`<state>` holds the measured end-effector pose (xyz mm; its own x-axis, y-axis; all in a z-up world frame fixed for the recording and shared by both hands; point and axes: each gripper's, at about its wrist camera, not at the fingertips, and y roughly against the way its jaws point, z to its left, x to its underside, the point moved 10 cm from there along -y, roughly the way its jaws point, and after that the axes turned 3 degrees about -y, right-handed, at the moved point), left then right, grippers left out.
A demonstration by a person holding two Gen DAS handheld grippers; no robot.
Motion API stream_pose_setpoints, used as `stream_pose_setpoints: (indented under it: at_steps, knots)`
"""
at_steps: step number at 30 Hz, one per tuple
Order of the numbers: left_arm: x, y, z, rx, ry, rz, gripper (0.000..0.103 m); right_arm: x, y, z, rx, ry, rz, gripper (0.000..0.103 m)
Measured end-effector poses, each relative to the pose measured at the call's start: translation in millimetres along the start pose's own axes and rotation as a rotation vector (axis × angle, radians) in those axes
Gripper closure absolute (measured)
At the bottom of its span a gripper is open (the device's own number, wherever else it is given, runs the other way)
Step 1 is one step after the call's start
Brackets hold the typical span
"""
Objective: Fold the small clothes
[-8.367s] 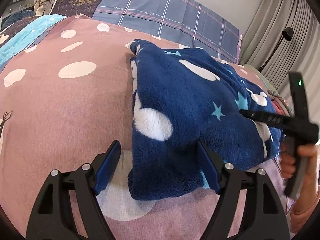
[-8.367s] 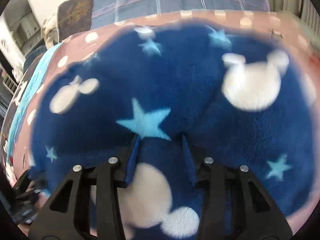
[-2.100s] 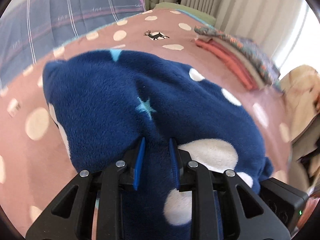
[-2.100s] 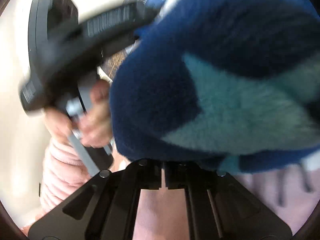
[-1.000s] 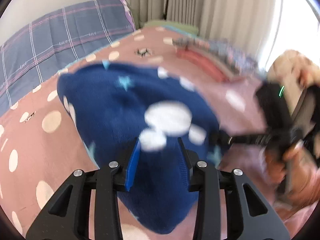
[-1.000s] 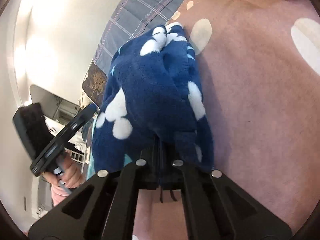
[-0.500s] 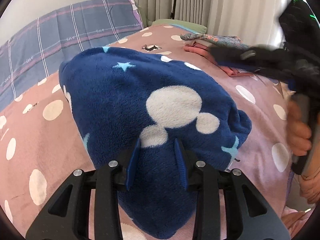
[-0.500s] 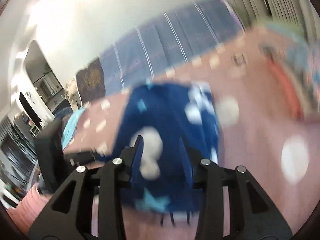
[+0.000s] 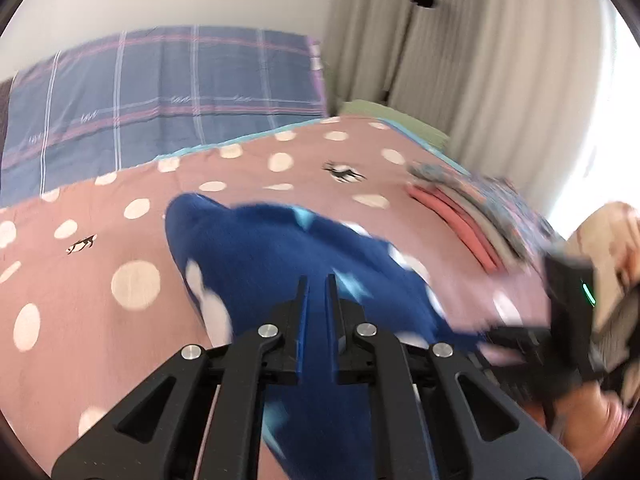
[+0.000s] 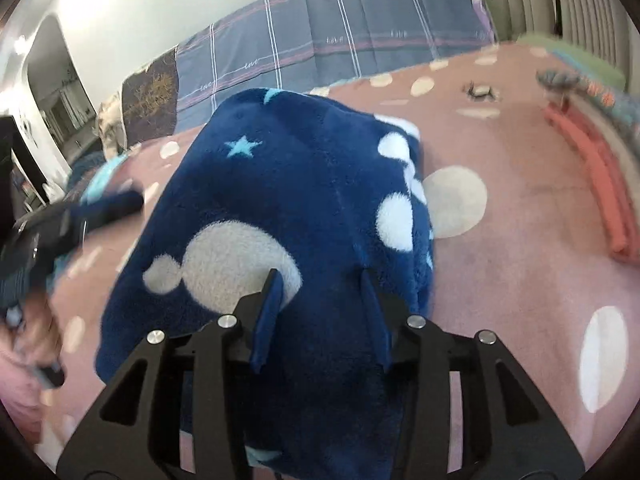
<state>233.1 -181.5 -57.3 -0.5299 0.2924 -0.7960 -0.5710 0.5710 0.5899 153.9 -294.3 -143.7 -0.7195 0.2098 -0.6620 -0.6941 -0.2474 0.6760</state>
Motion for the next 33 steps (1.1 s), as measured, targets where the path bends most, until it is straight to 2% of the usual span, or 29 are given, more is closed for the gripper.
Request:
stream_pose_setpoints:
  at_steps: [3,5,6,7,9,14,17,19,20,21,23,24,25,27,31,33]
  knots:
    - [-8.6,-45.5,14.4,-0.018,-0.007,0.049,0.094,-2.3,3.6,0.7,-0.037,-0.055,0.017,0.060]
    - [18.2,-96.2,32.3,-0.058,-0.062,0.172,0.093,-1.2,2.6,5.0,-0.012,-0.015,0.003,0.060]
    - [31.4,-110.1,38.1,-0.065,-0.065,0.203,0.094,0.0,3.7,5.8,-0.003,-0.007,-0.005,0.060]
    - [33.2,-113.1,40.1,-0.049,-0.039,0.179,0.095,0.7,2.6,6.3,0.004,-0.012,-0.013,0.060]
    - [32.3,-108.6,44.2,-0.010,0.046,0.144,0.095,0.4,0.1,6.3,0.002,-0.024,-0.017,0.060]
    - [21.4,-92.9,42.1,-0.018,0.040,0.144,0.095,4.5,-3.0,9.5,0.027,0.010,-0.020,0.060]
    - [-7.7,-75.7,40.2,0.009,0.074,0.084,0.093,5.3,-3.6,9.7,0.024,0.008,-0.024,0.060]
    - [-28.9,-66.7,48.7,-0.041,0.064,0.011,0.089,6.4,-2.8,8.6,0.016,-0.004,-0.033,0.060]
    - [-31.6,-73.5,63.2,-0.112,0.055,0.025,0.081,6.7,-2.7,8.2,0.014,-0.006,-0.037,0.060]
    - [-25.4,-86.3,77.3,-0.169,0.040,0.072,0.075,7.3,-3.5,7.8,0.011,-0.009,-0.040,0.060]
    - [-0.9,-114.2,95.4,-0.221,0.006,0.183,0.074,7.5,-3.4,7.9,0.012,-0.012,-0.042,0.060]
    - [7.5,-121.8,98.7,-0.254,-0.041,0.186,0.074,7.5,-3.4,8.2,0.015,-0.013,-0.042,0.060]
    - [7.2,-122.2,97.8,-0.261,-0.052,0.166,0.074,7.3,-3.7,8.5,0.014,-0.011,-0.042,0.060]
    - [6.5,-121.3,100.2,-0.263,-0.008,0.160,0.074,7.6,-3.5,9.4,0.014,-0.006,-0.047,0.060]
    - [-7.0,-107.1,90.2,-0.291,-0.053,0.160,0.074,7.9,-3.9,8.5,0.013,-0.013,-0.049,0.060]
    - [-20.7,-86.2,79.2,-0.260,-0.041,0.118,0.071,8.9,-3.2,8.9,0.011,-0.007,-0.045,0.060]
